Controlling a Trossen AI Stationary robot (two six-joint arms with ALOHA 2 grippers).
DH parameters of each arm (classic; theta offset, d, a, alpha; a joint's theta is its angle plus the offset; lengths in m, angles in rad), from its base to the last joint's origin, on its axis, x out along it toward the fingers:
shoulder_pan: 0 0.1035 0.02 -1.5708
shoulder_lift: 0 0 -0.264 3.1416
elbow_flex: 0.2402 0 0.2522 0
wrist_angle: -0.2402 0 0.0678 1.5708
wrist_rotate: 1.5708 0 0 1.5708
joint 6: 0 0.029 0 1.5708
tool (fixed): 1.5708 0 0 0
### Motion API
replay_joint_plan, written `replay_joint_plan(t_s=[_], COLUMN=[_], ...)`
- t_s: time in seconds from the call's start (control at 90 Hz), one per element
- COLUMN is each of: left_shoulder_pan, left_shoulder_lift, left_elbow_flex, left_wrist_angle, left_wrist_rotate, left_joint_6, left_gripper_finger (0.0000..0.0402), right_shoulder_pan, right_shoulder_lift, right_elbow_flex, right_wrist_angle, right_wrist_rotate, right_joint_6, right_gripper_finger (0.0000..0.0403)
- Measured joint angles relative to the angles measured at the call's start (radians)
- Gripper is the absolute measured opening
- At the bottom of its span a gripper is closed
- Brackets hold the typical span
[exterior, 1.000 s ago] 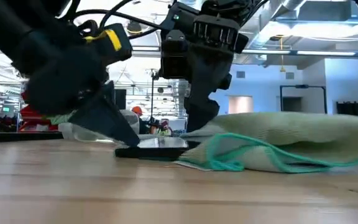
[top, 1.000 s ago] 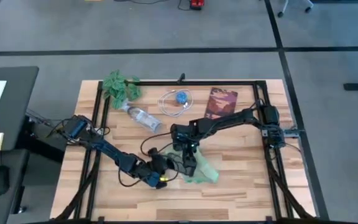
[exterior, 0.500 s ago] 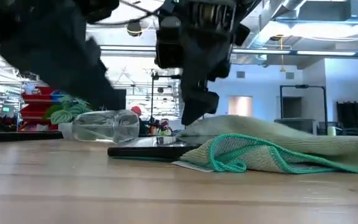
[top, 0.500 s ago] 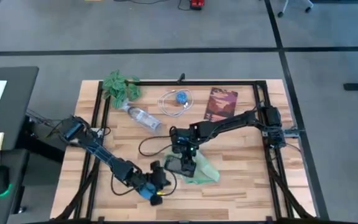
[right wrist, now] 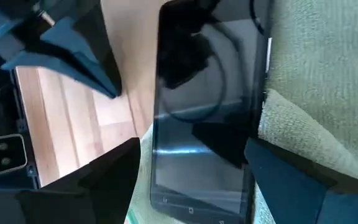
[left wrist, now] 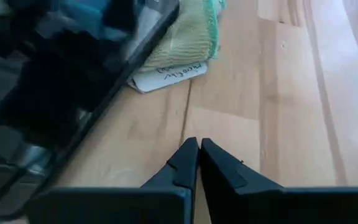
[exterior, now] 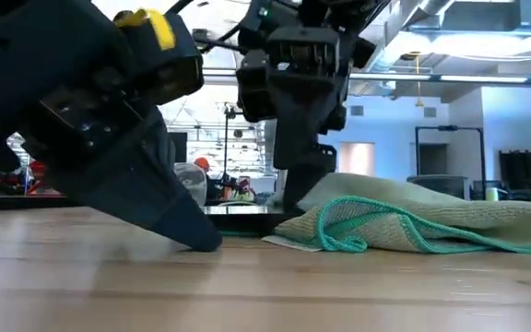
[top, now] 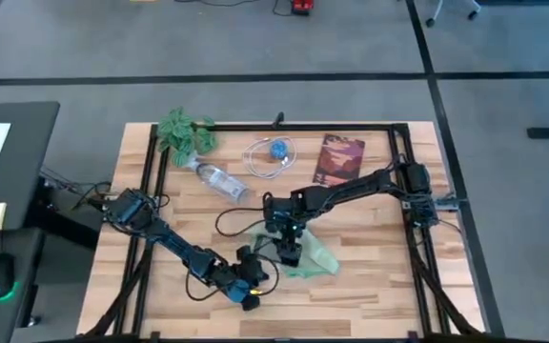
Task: Apply microfiber cloth
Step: Wipe the back and front of the black cellphone with the green microfiber cloth
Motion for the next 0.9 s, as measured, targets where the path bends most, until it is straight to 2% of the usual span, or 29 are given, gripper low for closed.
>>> replay_joint_plan(t_s=[0.4,0.567,0.8,0.9], left_shoulder_pan=[0.031,0.040,0.075,0.079], left_shoulder_lift=[0.002,0.002,0.002,0.002], left_elbow_flex=[-0.009,-0.010,-0.010,-0.009], left_wrist_angle=[-0.009,-0.015,-0.025,-0.036], left_wrist_rotate=[-0.028,-0.027,-0.013,-0.014], left_joint_6=[0.000,0.000,0.005,0.007], left_gripper_finger=[0.0001,0.0001,0.0001,0.0001], right_shoulder_pan=[-0.015,-0.014,0.008,0.015], right_shoulder_lift=[0.026,0.048,0.064,0.064], right_elbow_flex=[0.000,0.000,-0.002,-0.002], right_wrist_angle=[-0.008,0.068,0.141,0.156], right_wrist_rotate=[0.105,-0.020,-0.108,-0.115], right_joint_6=[0.026,0.022,0.017,-0.002], right_gripper_finger=[0.0285,0.0286,0.0284,0.0275])
